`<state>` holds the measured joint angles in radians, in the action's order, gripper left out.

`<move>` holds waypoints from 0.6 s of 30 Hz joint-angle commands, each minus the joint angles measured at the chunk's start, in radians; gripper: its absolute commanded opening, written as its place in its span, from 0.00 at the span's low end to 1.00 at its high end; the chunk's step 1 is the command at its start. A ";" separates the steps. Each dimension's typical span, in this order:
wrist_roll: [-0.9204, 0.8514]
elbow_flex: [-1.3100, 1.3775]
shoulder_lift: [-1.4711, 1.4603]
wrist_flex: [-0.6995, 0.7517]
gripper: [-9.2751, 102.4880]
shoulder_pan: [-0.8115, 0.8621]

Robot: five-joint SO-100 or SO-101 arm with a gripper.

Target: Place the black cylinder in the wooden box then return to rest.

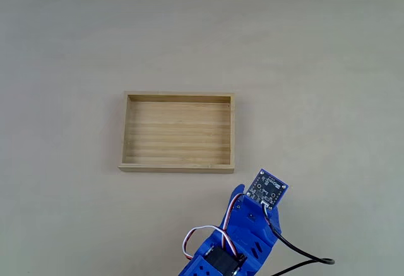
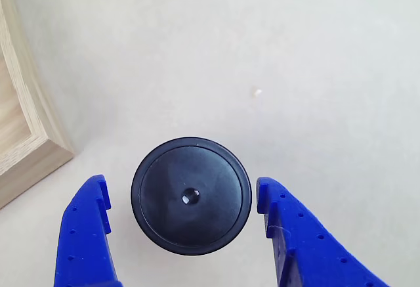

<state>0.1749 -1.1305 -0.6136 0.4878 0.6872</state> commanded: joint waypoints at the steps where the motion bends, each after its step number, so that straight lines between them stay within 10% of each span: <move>1: 0.009 0.083 0.003 -0.031 0.38 -0.015; 18: 0.008 0.117 0.038 -0.031 0.31 -0.017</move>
<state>0.1749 -1.1290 -0.5706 0.4878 0.6872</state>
